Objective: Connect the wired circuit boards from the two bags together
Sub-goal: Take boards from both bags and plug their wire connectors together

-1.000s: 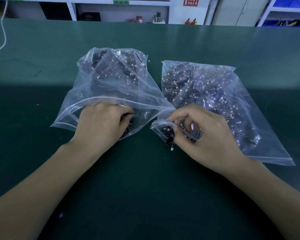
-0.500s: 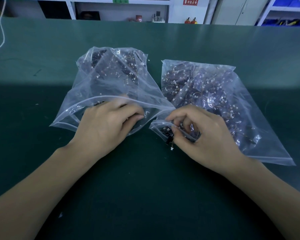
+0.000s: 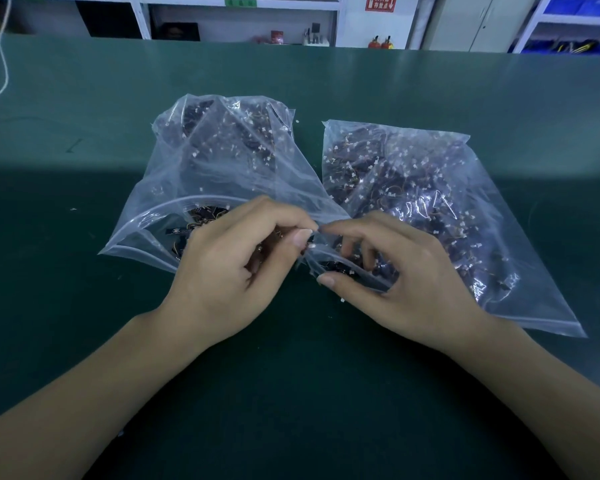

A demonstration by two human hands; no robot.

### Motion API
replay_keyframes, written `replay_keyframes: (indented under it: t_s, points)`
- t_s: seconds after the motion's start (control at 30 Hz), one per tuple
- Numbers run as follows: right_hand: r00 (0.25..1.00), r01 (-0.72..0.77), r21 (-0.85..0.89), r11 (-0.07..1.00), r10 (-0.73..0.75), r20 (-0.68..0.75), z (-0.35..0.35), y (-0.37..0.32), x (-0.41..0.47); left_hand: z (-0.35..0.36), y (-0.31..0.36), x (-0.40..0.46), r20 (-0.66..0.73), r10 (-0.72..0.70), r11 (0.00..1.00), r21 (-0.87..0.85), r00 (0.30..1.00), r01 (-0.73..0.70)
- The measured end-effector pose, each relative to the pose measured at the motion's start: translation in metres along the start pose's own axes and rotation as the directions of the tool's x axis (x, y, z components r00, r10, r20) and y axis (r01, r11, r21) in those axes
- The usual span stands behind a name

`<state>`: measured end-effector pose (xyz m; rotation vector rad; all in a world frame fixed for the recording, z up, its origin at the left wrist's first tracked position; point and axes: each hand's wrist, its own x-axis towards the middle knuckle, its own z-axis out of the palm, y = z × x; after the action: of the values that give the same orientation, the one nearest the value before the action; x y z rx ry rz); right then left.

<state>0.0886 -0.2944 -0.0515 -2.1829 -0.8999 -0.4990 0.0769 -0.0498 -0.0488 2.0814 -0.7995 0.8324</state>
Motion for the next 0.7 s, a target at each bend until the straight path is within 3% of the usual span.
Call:
replay_keyframes:
  t_s: [0.2,0.7]
  points:
    - [0.999,0.013,0.034,0.999,-0.011,-0.042,0.0015,0.0031,0.0022,0.0029,0.0076,-0.0015,0.059,-0.020,0.995,-0.096,0.998,0.025]
    - [0.990,0.123,0.063,0.990,-0.118,-0.081,0.0003,0.0024,0.0032,0.0021,0.0092,-0.0035,0.069,-0.098,0.992,-0.069,0.993,0.103]
